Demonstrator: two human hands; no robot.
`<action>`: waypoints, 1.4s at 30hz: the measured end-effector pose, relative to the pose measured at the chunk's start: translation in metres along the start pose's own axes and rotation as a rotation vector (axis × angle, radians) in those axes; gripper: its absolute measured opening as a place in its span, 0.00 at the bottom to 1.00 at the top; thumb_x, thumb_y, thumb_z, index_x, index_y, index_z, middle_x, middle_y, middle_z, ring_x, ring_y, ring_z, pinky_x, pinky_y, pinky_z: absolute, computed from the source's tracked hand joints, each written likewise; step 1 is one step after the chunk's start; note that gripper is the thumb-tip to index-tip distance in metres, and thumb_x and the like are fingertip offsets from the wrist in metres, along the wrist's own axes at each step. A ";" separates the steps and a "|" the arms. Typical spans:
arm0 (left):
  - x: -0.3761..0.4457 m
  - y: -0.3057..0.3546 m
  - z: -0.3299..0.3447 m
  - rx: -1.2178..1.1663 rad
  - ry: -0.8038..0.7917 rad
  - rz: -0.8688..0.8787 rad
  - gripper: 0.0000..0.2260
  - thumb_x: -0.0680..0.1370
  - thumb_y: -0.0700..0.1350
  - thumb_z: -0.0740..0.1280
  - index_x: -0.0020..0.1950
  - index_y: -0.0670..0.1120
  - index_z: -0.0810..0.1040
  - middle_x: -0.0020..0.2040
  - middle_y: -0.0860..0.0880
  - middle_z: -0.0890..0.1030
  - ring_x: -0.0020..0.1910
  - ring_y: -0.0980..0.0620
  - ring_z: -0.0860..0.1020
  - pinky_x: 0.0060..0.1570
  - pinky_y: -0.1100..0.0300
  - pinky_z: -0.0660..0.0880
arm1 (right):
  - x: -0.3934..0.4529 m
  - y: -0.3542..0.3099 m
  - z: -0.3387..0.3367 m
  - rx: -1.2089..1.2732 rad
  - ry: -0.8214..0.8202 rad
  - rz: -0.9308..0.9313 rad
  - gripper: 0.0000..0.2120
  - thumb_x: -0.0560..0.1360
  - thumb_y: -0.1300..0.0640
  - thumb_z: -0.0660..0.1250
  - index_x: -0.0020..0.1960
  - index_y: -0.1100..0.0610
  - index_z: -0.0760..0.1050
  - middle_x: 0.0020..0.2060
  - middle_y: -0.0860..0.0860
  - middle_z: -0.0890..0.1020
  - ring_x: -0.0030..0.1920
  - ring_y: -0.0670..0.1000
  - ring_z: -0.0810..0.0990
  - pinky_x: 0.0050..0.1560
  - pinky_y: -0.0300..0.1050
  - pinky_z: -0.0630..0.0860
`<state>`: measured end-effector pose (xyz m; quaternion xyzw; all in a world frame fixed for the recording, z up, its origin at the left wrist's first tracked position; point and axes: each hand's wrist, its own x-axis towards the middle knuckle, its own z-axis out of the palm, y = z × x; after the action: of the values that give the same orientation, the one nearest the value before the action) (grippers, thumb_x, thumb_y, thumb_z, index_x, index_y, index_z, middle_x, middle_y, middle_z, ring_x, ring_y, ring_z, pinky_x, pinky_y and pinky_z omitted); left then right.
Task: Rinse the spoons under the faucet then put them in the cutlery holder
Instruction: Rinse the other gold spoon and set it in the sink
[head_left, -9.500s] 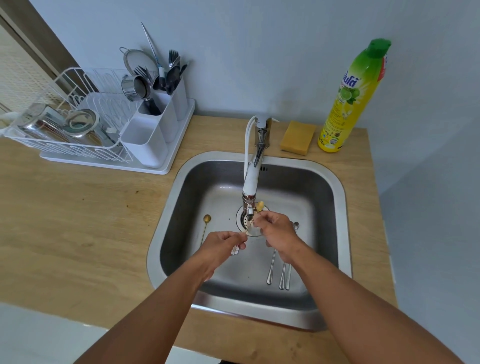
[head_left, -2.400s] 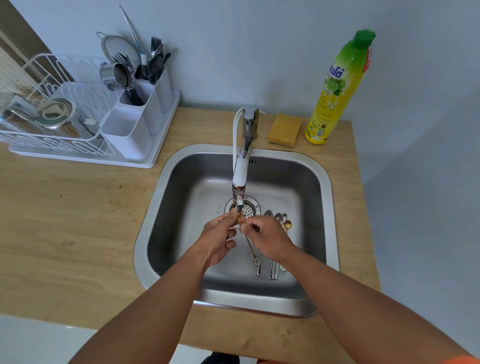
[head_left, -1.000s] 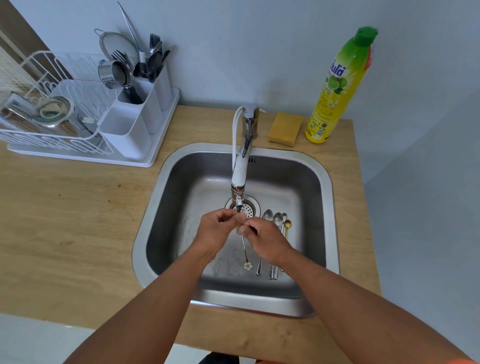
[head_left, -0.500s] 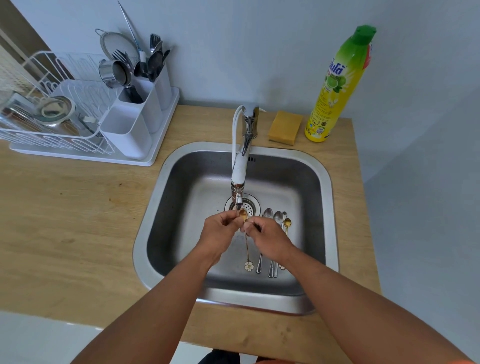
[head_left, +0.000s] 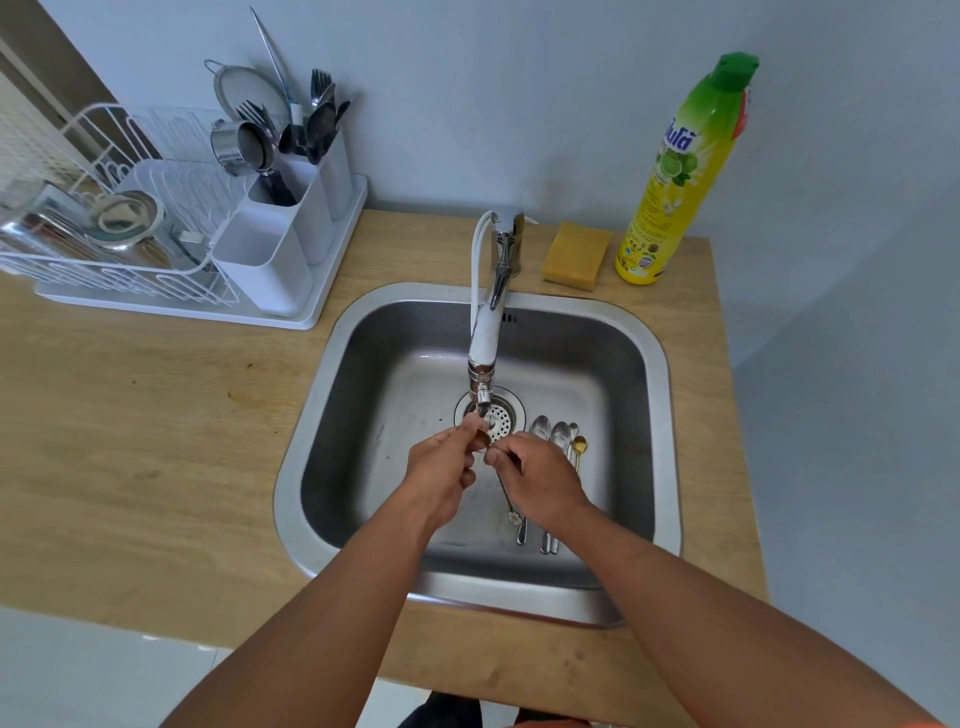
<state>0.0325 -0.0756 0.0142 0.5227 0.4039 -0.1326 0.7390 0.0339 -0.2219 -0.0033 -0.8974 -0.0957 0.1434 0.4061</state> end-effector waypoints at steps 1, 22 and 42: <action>0.000 0.000 0.000 -0.027 -0.014 -0.022 0.08 0.80 0.47 0.73 0.48 0.44 0.88 0.35 0.49 0.82 0.26 0.57 0.68 0.25 0.62 0.66 | -0.001 -0.001 0.000 -0.013 0.004 -0.009 0.11 0.82 0.49 0.65 0.41 0.49 0.76 0.36 0.42 0.75 0.39 0.45 0.74 0.41 0.50 0.75; 0.008 0.012 -0.012 0.249 -0.121 0.107 0.15 0.83 0.54 0.67 0.49 0.45 0.86 0.36 0.52 0.80 0.34 0.54 0.69 0.32 0.60 0.67 | 0.007 -0.010 -0.007 0.172 -0.118 0.014 0.10 0.84 0.52 0.61 0.48 0.48 0.80 0.40 0.42 0.81 0.40 0.41 0.78 0.41 0.42 0.74; -0.004 -0.001 -0.025 0.385 -0.180 -0.148 0.13 0.75 0.59 0.76 0.54 0.54 0.88 0.49 0.56 0.88 0.50 0.49 0.72 0.48 0.52 0.68 | 0.018 -0.019 -0.018 0.519 -0.082 0.232 0.08 0.80 0.50 0.68 0.47 0.44 0.86 0.49 0.40 0.87 0.54 0.38 0.82 0.54 0.35 0.73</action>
<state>0.0183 -0.0546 0.0131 0.6093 0.3407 -0.3072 0.6467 0.0561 -0.2169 0.0196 -0.7618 0.0314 0.2449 0.5989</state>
